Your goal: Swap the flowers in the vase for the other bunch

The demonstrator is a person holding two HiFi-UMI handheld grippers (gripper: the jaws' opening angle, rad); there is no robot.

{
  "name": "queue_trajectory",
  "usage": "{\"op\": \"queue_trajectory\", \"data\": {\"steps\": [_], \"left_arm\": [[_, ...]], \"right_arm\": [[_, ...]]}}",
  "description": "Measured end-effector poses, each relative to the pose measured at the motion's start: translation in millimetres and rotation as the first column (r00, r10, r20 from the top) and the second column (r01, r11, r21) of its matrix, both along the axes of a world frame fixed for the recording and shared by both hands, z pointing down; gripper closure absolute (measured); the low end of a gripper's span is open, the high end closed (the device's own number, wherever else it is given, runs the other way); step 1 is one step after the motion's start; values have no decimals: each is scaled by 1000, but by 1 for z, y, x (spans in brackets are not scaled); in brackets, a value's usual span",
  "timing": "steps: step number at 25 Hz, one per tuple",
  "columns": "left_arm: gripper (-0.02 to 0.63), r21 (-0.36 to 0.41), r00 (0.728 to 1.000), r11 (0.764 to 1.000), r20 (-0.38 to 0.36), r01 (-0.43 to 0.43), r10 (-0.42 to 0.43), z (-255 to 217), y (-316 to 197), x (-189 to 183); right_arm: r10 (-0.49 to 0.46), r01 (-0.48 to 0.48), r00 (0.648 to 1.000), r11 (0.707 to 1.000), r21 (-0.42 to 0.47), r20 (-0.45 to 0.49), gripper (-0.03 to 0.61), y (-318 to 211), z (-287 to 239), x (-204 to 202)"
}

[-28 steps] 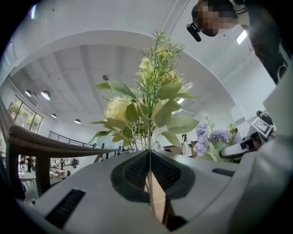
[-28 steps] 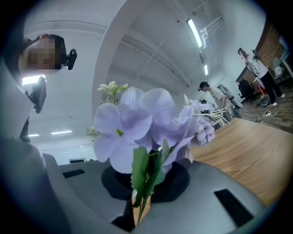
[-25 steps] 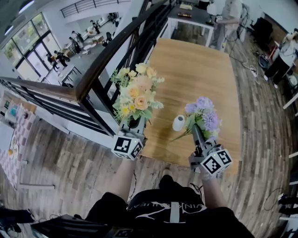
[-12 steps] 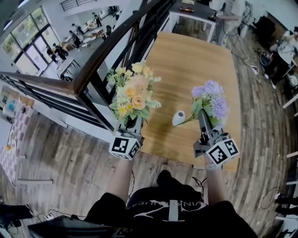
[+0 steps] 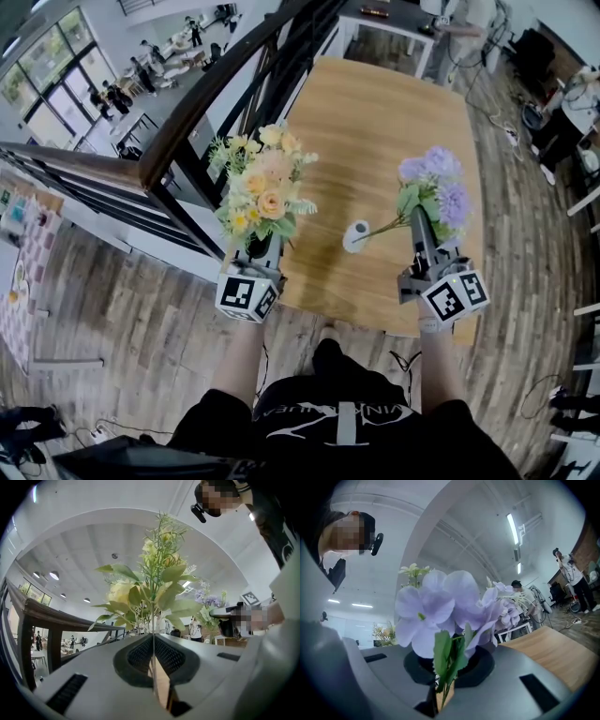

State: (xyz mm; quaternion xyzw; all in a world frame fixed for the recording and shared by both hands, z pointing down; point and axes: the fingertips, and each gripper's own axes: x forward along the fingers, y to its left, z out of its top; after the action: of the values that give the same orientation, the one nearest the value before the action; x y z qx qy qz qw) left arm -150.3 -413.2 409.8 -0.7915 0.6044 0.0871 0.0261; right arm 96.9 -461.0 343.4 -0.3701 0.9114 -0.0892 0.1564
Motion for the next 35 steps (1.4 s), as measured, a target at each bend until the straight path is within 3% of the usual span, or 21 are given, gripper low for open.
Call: {"op": "queue_trajectory", "data": {"steps": [11, 35], "left_arm": [[600, -6, 1000, 1000, -6, 14, -14, 6, -4, -8], [600, -23, 999, 999, 2, 46, -46, 28, -2, -11]], "right_arm": [[29, -22, 995, 997, 75, -92, 531, -23, 1, -9], [-58, 63, 983, 998, 25, -175, 531, -18, 91, -52]]}}
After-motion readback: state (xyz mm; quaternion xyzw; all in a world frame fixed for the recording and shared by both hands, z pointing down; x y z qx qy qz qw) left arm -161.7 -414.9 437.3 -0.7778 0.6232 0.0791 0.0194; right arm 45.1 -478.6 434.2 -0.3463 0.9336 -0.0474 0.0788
